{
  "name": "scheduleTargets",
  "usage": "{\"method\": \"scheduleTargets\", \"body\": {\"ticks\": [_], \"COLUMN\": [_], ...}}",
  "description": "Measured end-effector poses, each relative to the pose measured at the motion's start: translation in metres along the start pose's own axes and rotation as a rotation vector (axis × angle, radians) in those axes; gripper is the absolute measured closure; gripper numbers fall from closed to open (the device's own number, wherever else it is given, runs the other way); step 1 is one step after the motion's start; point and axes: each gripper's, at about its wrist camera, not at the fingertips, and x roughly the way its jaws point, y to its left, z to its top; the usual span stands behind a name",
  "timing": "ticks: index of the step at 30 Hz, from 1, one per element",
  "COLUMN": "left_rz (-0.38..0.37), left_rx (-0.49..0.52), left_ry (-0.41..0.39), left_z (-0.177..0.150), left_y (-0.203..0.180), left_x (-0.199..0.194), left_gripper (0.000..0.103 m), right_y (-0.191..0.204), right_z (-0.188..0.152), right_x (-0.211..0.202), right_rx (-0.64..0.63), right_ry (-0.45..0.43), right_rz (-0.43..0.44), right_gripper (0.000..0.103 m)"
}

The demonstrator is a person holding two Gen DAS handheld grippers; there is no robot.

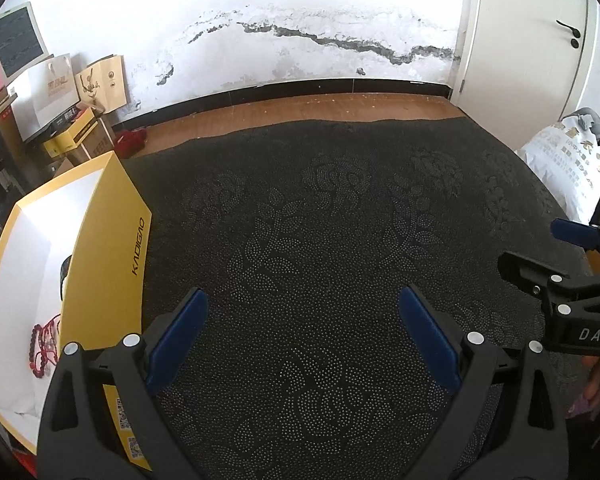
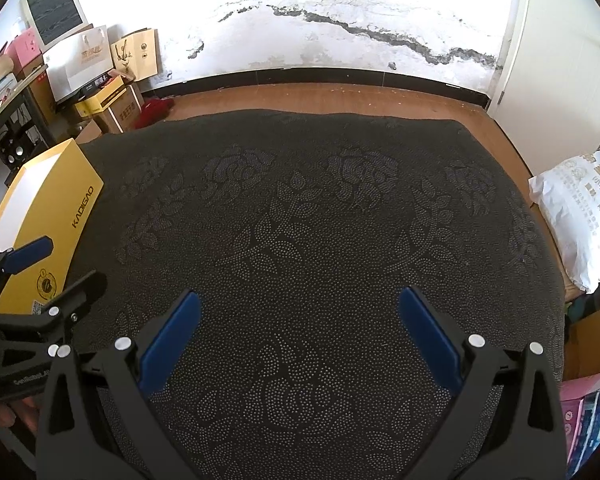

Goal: Organize jewelry

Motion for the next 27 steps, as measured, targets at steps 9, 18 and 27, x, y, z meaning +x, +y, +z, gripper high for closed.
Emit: {"method": "scheduleTargets", "body": {"ticks": [9, 18, 27], "left_rz": [0.001, 0.003, 0.005], "left_rx": [0.001, 0.001, 0.000], "left_ry": [0.003, 0.003, 0.003], "left_z": [-0.0005, -0.0019, -0.0015], "left_y": [0.0016, 0.0012, 0.0008], "left_x": [0.0016, 0.0018, 0.0019], "left_gripper": [0.009, 0.009, 0.009], "right_y": [0.0009, 0.0010, 0.0006], "right_z": [0.0010, 0.0004, 0.0005], "right_x": [0.0005, 0.0001, -0.0001], "right_rx": [0.001, -0.002, -0.002], "right_ry": [-0.002, -0.003, -0.004], "right_rz": [0.002, 0.002, 0.003], "right_gripper": [0.007, 0.007, 0.007]}}
